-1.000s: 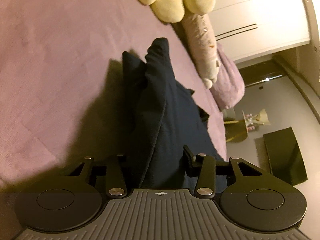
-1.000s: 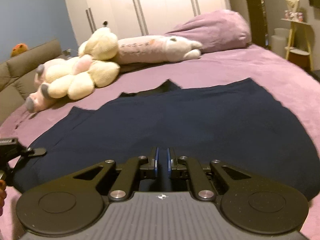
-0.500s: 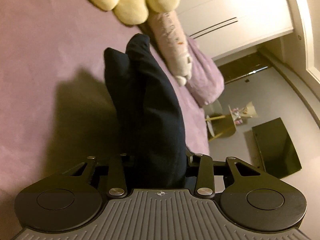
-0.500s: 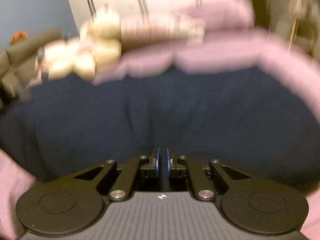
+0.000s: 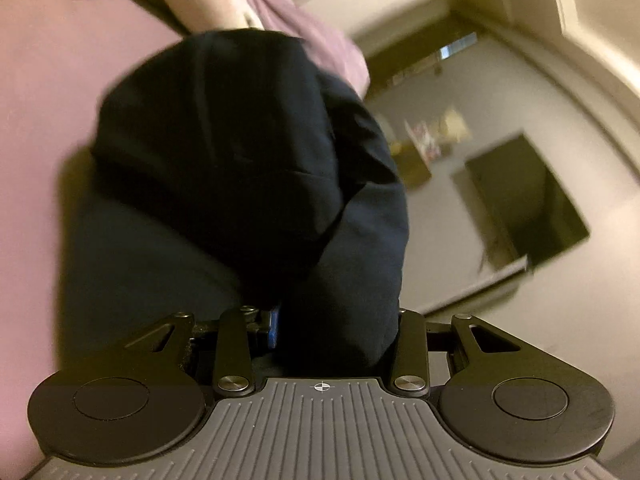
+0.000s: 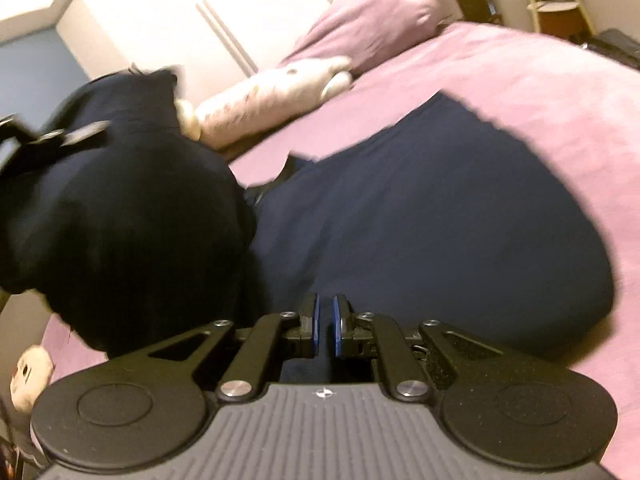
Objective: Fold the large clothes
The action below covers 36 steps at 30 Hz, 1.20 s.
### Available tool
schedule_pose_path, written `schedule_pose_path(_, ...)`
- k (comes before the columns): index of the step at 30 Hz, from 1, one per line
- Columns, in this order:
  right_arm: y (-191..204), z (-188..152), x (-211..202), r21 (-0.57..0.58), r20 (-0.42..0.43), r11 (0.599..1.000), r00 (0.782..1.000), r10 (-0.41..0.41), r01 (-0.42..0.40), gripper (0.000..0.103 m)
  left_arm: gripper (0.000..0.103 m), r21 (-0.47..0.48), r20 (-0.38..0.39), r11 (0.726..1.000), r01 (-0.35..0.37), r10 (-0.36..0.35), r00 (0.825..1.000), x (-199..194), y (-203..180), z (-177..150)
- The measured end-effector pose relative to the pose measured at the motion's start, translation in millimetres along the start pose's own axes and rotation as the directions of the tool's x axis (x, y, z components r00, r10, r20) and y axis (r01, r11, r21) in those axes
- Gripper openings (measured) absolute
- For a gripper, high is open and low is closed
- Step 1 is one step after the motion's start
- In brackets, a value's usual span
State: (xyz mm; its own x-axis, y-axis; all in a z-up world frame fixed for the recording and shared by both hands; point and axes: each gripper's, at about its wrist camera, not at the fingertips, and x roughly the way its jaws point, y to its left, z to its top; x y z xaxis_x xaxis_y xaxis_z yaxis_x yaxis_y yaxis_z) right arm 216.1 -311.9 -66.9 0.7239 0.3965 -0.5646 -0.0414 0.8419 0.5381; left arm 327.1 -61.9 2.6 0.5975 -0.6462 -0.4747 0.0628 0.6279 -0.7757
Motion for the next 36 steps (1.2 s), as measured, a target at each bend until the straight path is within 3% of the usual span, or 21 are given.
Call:
schedule_pose_path(4,-30.0,7.7,-17.6,0.054,0.046,0.998,0.998,-0.044,0.042,0.008,0.050,0.070,-0.100,0.995,-0.069,0.076,0.992,71.3,-9.8,-33.2)
schedule_pose_path(6,-45.6,10.4,-25.7,0.086,0.058,0.994,0.996,-0.069,0.064,0.008,0.057,0.122,-0.101,0.989,-0.087,0.100,0.990,89.3,-11.5,-49.9)
schedule_pose_path(10,-65.4,18.9,-40.0,0.130,0.098,0.987,0.990,-0.105,0.092,0.008,0.090,0.270,-0.041,0.961,-0.052,0.065,0.997,77.9,-32.8,-69.8)
schedule_pose_path(14,-65.3,40.3,-54.4,0.136,0.186,0.989,0.979,-0.079,0.054,0.010,0.096,0.319,-0.028,0.948,-0.017,0.027,0.999,40.0,-48.2,-76.4)
schedule_pose_path(19,-37.8,59.6,-60.6,0.073,0.254,0.996,0.967,0.022,-0.042,0.010,0.096,0.258,-0.046,0.965,0.041,-0.030,0.998,-7.6,-39.0,-77.0)
schedule_pose_path(23,-5.5,67.2,-43.7,-0.053,0.241,0.997,0.968,0.073,-0.062,0.010,0.096,0.216,0.073,0.975,-0.057,0.042,0.996,-41.8,-21.1,-73.0)
schedule_pose_path(26,1.4,65.1,-17.8,-0.112,0.156,0.994,0.988,0.023,-0.005,0.009,0.096,0.152,0.137,0.972,-0.181,0.161,0.977,-52.4,-0.9,-66.7)
schedule_pose_path(29,-9.1,48.3,5.0,-0.142,0.034,0.974,0.984,-0.176,0.179,0.006,0.096,0.097,0.153,0.958,-0.269,0.253,0.955,-46.7,20.5,-63.7)
schedule_pose_path(30,-20.7,40.1,8.3,-0.128,0.001,0.972,0.980,-0.200,0.198,0.003,0.096,0.092,0.147,0.952,-0.291,0.276,0.950,-41.6,26.7,-65.0)
schedule_pose_path(33,-40.9,16.2,6.5,-0.129,0.014,0.973,0.981,-0.192,0.192,0.001,0.096,0.043,0.085,0.956,-0.290,0.286,0.955,-30.9,45.2,-63.8)
schedule_pose_path(35,-44.8,6.1,4.7,-0.152,0.028,0.969,0.980,-0.195,0.197,0.000,0.096,-0.078,0.020,0.970,-0.230,0.232,0.972,-19.5,62.9,-61.5)
schedule_pose_path(36,-46.1,6.2,4.1,-0.149,0.031,0.971,0.982,-0.187,0.190,0.000,0.096,-0.123,0.013,0.966,-0.226,0.229,0.973,-17.0,70.2,-62.9)
